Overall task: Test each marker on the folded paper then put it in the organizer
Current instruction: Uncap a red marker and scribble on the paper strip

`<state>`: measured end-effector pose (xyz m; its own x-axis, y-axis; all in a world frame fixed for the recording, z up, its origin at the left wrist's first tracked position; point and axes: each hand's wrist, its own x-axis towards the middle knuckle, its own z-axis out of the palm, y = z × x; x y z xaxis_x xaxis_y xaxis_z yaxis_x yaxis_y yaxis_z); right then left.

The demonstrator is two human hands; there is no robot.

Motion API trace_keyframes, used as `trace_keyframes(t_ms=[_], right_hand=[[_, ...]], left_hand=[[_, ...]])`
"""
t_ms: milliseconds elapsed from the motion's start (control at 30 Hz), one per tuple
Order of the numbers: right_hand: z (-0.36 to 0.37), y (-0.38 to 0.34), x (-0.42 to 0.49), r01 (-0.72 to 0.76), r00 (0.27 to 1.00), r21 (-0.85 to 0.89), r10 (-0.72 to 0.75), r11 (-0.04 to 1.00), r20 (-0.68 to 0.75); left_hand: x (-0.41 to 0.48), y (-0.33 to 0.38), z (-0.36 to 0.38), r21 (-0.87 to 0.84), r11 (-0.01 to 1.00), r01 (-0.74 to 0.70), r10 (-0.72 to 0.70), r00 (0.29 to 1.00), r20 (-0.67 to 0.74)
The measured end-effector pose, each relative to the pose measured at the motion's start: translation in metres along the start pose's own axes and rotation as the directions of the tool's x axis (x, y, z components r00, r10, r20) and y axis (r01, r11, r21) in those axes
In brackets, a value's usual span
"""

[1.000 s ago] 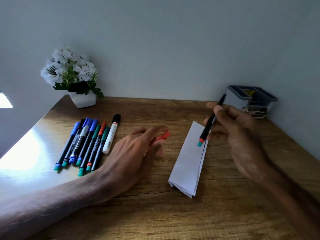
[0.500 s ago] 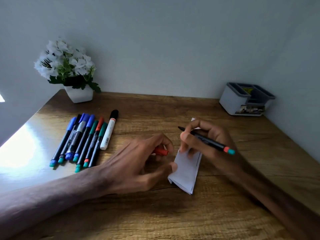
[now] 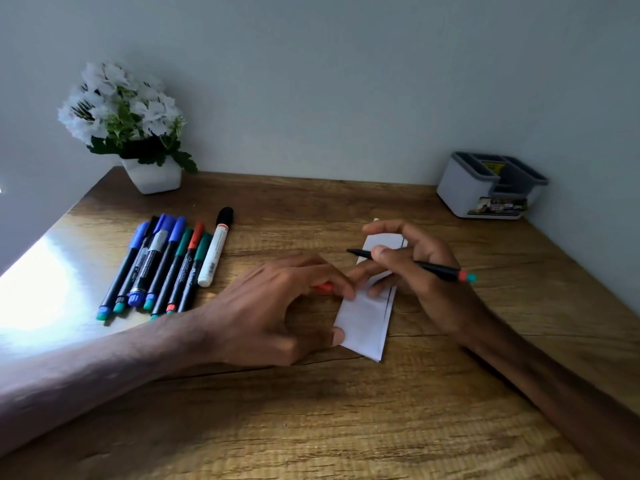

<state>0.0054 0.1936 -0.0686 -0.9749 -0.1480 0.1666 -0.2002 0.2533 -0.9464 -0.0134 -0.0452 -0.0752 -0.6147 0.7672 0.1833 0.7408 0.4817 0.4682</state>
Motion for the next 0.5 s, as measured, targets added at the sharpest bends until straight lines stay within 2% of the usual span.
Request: trace_keyframes(t_ms=[133,267,400,500], right_hand=[[-0.005,-0.011,-0.003,-0.023,0.997,0.111,0.031,0.994,-0.07],[-0.006,-0.021,-0.013,-0.017,1.0,0.226,0.011,0.974,0.028],[-0.007,-0.017,-0.023,-0.009,0.991,0.159,-0.012,0.987,0.13],[-0.009,-0.008,-0.028,0.005,0.975,0.101,-0.027,0.995,0.218]], left_hand=[[0.002,0.0,0.003,0.026,0.999,0.025,-0.024,0.999,-0.048],[0.001,0.001,0.007,0.03,0.998,0.047,-0.044,0.994,-0.101],[-0.001,0.003,0.011,0.046,0.997,0.055,-0.047,0.987,-0.156],[-0.002,0.001,0.011,-0.028,0.998,0.062,-0.066,0.989,-0.134]])
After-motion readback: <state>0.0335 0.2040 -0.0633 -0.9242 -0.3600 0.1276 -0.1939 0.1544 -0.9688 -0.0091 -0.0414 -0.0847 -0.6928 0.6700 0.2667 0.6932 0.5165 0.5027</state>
